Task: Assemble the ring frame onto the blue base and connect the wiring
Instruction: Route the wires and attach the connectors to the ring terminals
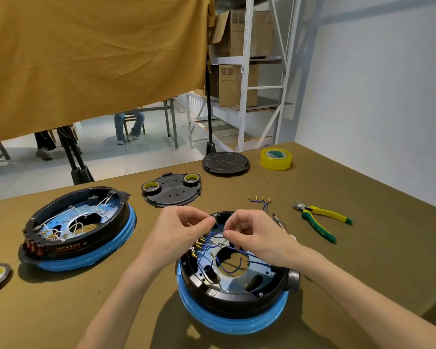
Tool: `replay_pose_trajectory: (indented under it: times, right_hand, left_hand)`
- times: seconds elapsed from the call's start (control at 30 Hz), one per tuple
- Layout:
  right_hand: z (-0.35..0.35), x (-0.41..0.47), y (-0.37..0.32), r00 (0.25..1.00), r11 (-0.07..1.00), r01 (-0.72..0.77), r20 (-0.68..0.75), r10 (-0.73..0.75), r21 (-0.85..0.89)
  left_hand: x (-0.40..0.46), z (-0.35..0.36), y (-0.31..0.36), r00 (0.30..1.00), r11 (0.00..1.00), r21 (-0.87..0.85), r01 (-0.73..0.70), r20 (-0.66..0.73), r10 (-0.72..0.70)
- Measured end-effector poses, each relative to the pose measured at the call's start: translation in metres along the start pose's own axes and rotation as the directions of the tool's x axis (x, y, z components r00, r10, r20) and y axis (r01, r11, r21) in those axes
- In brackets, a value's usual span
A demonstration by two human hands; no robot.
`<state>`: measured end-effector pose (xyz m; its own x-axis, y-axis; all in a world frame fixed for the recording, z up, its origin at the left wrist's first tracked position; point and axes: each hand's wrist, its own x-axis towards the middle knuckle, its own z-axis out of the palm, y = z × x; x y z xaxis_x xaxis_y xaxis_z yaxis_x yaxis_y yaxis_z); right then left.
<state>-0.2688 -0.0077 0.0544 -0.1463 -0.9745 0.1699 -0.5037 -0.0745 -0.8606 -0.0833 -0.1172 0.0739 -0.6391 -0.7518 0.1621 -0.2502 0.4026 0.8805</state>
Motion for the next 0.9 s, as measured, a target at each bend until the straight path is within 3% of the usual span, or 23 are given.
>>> replay_pose_trajectory:
  times: [0.27, 0.47, 0.63, 0.77, 0.9]
  right_hand:
    - [0.003, 0.0, -0.005, 1.0, 1.0, 0.02, -0.012, -0.02, -0.012]
    - [0.008, 0.001, -0.008, 0.994, 0.996, -0.02, 0.109, 0.011, 0.088]
    - [0.012, 0.001, -0.004, 1.0, 0.988, -0.012, 0.022, 0.009, 0.154]
    - [0.03, -0.007, 0.004, 0.998, 0.996, 0.005, -0.056, -0.01, -0.092]
    - [0.05, -0.007, 0.005, 0.996, 0.942, 0.063, -0.04, -0.081, -0.329]
  left_hand:
    - [0.003, -0.005, -0.011, 0.998, 0.999, -0.021, 0.039, 0.049, -0.038]
    - [0.001, 0.001, -0.012, 0.998, 0.999, -0.033, -0.023, 0.056, 0.025]
    - [0.008, -0.004, -0.023, 0.998, 0.998, -0.027, -0.053, -0.038, 0.052]
    - [0.017, -0.006, -0.052, 0.975, 0.997, 0.07, 0.014, -0.222, 0.002]
    - [0.018, 0.01, -0.079, 0.983, 0.995, 0.051, 0.082, -0.169, -0.073]
